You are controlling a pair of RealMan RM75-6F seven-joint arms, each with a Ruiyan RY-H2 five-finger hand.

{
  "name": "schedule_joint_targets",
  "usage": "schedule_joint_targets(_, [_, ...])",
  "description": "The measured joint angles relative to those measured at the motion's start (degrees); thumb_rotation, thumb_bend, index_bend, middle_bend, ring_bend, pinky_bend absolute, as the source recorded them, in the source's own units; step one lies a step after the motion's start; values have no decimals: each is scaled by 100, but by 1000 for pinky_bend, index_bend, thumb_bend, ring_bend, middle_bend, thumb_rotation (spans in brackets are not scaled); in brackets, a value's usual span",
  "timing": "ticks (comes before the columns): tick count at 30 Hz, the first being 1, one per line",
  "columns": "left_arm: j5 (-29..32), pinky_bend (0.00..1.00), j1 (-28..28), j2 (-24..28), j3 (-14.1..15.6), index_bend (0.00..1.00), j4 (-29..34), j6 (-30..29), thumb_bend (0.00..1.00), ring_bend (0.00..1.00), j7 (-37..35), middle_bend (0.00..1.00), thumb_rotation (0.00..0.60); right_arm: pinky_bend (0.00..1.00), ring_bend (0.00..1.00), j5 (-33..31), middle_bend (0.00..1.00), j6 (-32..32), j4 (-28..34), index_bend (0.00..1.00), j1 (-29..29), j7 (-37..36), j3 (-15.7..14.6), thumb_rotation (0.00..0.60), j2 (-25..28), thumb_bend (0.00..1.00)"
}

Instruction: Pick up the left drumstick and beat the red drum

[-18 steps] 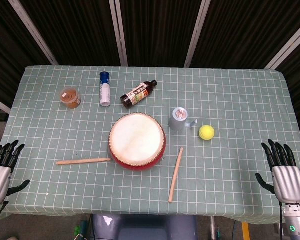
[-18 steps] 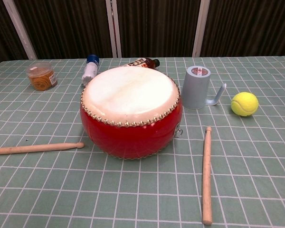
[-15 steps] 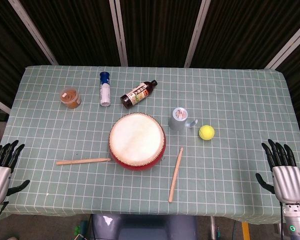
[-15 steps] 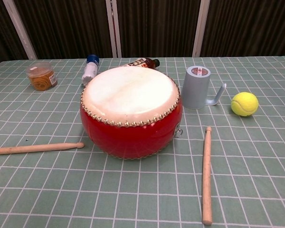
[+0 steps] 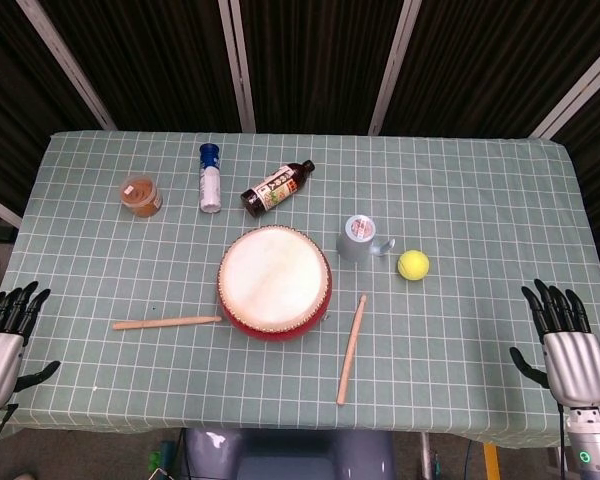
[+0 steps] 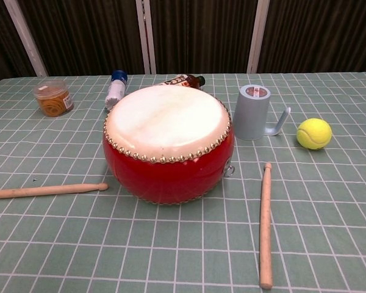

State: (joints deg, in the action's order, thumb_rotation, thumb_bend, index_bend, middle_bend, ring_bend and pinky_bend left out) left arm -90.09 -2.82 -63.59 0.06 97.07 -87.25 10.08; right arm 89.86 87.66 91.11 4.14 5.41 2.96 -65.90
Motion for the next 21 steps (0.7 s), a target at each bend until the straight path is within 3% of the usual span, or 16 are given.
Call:
schedule_joint_targets(5, [59,12,-29,33,-3,0,91,87,0,0,32,1,600,45,0,-38,0,-44,1,0,14,-32,12,600,14,316])
schedule_joint_targets(7, [89,121,-51,41,-16,0,127,126,5,54,64,72,600,45,0,-51,0,-57,36,0,19,-44,18,600,34,316])
schedule_joint_targets(9, [143,343,-85,52,-37,28,178,193,23,257,112,289,600,45,0,-33,0,-54,42,0,21,-35,14,600,35,316])
schedule_joint_targets(11, [201,611,-136,60,-77,128,229,263,54,600,221,633,600,45,0,3,0,-44,38,0,20,-22,1,600,30,316])
schedule_joint_targets(13, [329,758,-244,44,-150,242,303,427,100,812,347,854,600,45,0,45,0,-15,37,0,15,-11,-13,600,25,316])
schedule_joint_targets(16, [696,864,-423,7,-260,359,478,781,176,961,580,991,600,45,0,40,0,-28,31,0,13,-30,-22,600,18,316])
schedule_joint_targets(21, [1340,940,-738,-181,-438,438,659,1249,255,1000,1174,1000,600,45,0,13,0,-49,37,0,9,-60,-27,600,24,316])
